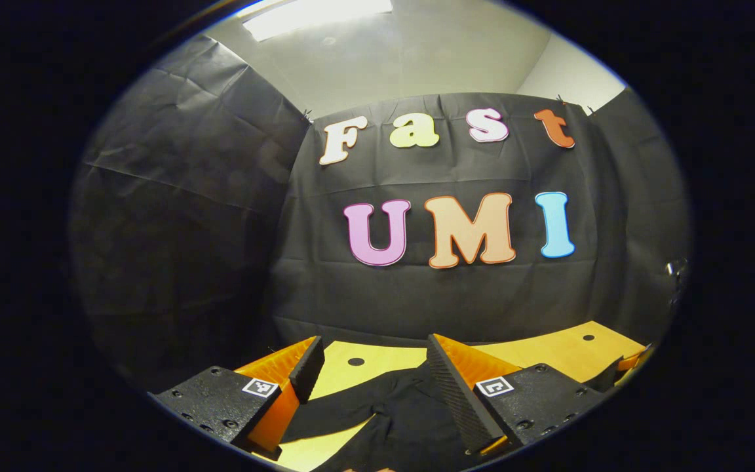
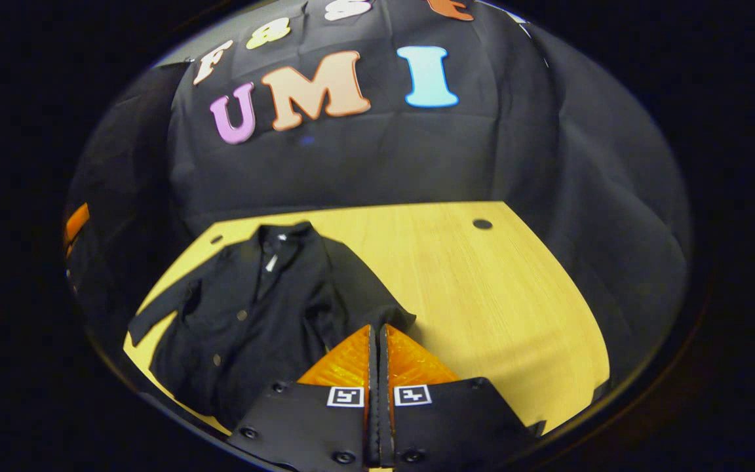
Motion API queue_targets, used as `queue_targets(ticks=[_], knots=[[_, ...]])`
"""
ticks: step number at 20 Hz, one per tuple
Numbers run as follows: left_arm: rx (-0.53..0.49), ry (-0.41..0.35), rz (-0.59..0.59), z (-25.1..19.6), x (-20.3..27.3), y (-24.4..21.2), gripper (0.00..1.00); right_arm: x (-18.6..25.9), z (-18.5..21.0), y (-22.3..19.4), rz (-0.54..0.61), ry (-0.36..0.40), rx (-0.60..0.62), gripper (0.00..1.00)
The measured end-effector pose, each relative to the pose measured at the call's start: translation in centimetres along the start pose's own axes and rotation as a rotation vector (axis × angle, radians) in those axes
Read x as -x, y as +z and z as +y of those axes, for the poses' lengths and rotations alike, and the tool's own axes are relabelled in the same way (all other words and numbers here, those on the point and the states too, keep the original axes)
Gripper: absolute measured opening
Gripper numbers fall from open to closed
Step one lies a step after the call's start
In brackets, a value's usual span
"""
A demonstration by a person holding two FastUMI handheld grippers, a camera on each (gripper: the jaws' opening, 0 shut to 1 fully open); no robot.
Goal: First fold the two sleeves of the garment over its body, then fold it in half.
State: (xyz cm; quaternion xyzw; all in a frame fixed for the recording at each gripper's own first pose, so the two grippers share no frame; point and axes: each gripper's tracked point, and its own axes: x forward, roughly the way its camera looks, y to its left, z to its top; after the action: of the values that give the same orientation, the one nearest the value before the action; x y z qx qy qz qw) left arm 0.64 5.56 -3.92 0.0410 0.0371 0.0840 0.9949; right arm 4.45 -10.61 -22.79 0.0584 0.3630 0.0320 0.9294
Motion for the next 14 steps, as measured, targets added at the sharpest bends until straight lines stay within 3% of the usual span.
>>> queue_targets(ticks=[5,14], knots=[[-0.001,0.055,0.017,4.6,0.2,-0.9,0.93,-1.2,7.1,4.3,-0.075,0.087,0.042,0.02],[-0.025,0.117,0.052,12.7,-0.8,-3.1,0.93,-5.1,18.2,6.7,-0.086,0.173,0.137,0.02]])
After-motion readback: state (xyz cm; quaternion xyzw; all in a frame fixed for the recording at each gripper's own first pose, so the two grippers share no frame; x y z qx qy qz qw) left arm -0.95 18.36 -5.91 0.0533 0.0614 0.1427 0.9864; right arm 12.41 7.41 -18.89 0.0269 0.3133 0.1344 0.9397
